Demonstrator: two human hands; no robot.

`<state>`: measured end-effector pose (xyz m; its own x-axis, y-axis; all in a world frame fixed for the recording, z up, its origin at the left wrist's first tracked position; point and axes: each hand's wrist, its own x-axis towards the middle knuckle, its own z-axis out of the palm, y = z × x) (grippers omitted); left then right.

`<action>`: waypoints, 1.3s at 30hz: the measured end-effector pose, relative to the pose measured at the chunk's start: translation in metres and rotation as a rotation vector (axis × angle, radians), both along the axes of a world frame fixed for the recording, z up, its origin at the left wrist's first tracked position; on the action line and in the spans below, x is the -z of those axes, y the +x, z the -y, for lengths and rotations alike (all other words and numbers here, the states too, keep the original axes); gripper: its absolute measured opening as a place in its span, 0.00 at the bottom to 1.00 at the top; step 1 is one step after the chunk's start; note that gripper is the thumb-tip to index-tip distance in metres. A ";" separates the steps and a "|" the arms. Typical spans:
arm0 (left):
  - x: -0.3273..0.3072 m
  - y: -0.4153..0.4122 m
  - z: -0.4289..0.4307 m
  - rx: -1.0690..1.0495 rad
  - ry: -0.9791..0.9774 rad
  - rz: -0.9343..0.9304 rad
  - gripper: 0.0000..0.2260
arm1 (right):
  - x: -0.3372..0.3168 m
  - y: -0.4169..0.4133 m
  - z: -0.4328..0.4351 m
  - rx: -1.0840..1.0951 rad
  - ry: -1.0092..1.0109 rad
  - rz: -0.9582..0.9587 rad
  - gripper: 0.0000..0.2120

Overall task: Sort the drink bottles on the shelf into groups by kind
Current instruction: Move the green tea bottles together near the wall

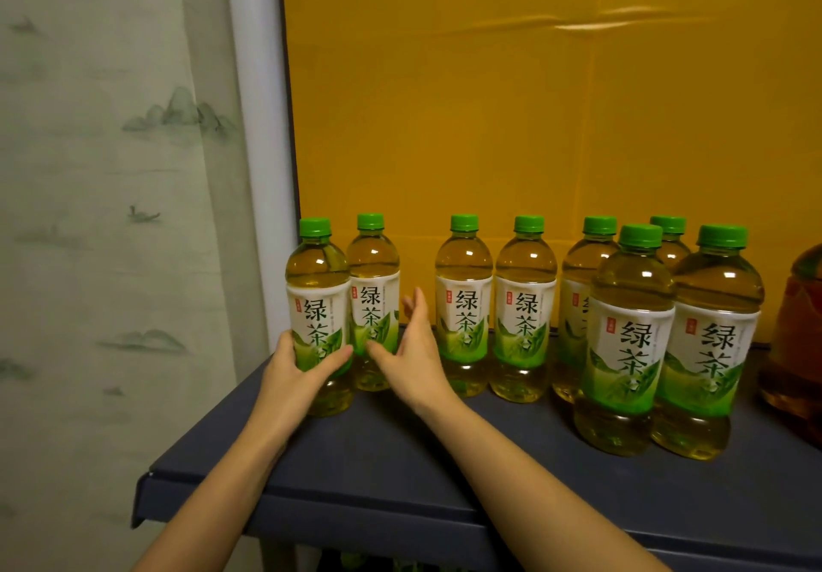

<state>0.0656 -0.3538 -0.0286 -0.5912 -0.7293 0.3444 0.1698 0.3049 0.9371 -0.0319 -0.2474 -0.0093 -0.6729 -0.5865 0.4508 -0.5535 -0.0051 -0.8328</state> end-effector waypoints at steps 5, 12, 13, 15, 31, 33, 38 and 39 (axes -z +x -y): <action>-0.001 0.002 -0.006 -0.064 -0.067 -0.008 0.22 | 0.006 -0.005 0.018 0.002 0.037 0.069 0.43; 0.000 0.006 -0.013 -0.159 -0.212 0.018 0.21 | 0.007 0.009 -0.005 0.101 0.047 -0.060 0.34; 0.000 0.007 -0.015 -0.155 -0.223 0.016 0.22 | 0.007 0.011 -0.012 0.103 0.037 -0.066 0.33; -0.003 0.010 -0.022 -0.107 -0.228 0.000 0.22 | 0.009 0.016 -0.027 0.097 0.002 -0.081 0.31; -0.002 -0.034 -0.111 0.168 -0.243 0.008 0.20 | 0.018 -0.004 -0.151 0.333 -0.040 -0.133 0.31; -0.002 -0.039 -0.112 0.155 -0.275 0.050 0.21 | 0.018 -0.004 -0.150 0.347 -0.048 -0.128 0.34; -0.002 -0.048 -0.115 0.118 -0.377 0.147 0.23 | 0.021 -0.006 -0.144 0.388 -0.017 -0.117 0.35; -0.002 -0.050 -0.114 0.095 -0.414 0.166 0.24 | 0.022 -0.007 -0.143 0.393 -0.013 -0.133 0.34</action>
<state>0.0159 -0.2393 -0.0262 -0.7206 -0.4902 0.4904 0.0731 0.6496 0.7567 -0.0384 -0.1045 -0.0313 -0.7799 -0.2901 0.5546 -0.6182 0.2177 -0.7553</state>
